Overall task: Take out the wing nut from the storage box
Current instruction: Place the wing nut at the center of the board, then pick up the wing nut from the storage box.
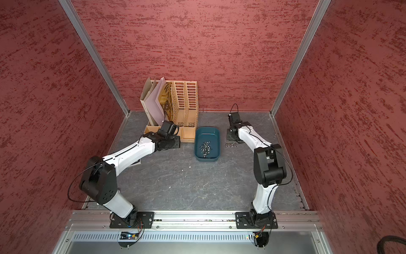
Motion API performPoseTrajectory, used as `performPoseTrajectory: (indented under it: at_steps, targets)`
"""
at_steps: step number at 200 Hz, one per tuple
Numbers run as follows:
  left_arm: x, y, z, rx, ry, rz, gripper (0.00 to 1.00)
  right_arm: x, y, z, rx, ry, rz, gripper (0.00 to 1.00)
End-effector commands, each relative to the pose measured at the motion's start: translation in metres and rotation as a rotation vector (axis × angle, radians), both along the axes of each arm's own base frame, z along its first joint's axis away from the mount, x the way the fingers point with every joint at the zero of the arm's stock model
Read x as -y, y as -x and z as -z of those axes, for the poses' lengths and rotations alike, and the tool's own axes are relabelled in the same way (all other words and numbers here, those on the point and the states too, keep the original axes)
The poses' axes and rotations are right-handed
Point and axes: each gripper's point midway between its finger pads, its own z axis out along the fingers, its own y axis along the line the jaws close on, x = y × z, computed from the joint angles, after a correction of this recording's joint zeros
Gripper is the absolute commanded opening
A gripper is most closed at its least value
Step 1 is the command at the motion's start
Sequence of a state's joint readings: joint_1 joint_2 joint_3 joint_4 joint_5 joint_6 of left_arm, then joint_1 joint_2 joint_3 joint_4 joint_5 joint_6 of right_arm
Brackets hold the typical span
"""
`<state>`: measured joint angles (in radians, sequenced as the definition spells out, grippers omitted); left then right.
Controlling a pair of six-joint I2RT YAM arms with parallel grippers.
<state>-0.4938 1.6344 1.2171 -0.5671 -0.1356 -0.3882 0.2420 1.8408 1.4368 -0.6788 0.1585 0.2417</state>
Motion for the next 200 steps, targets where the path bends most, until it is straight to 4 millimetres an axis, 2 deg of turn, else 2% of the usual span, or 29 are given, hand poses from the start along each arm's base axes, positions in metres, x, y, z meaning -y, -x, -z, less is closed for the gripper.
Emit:
performPoseTrajectory:
  at_steps: [1, 24, 54, 98, 140, 172, 200]
  targets:
    - [-0.001, -0.001, -0.003, 0.01, 0.01, -0.005, 0.53, -0.03, 0.004, -0.026, 0.04, -0.013, -0.07, 0.2]
    - [0.0, 0.0, -0.003, 0.01, 0.01, -0.002, 0.53, -0.061, 0.009, -0.036, 0.059, -0.028, -0.129, 0.21]
    - [0.001, -0.001, -0.004, 0.011, 0.011, -0.001, 0.53, -0.099, 0.013, -0.038, 0.059, -0.05, -0.206, 0.21]
    - [0.002, -0.002, -0.006, 0.013, 0.013, 0.001, 0.53, -0.136, 0.007, -0.013, 0.032, -0.081, -0.284, 0.21]
    - [0.0, -0.002, -0.008, 0.018, 0.006, -0.002, 0.53, -0.149, -0.002, 0.013, -0.014, -0.09, -0.296, 0.21]
    - [-0.001, -0.001, -0.006, 0.015, 0.004, -0.004, 0.53, -0.15, -0.004, 0.032, -0.05, -0.08, -0.293, 0.21]
    - [-0.001, -0.001, -0.006, 0.013, 0.008, -0.003, 0.53, -0.15, -0.007, 0.04, -0.051, -0.074, -0.286, 0.22]
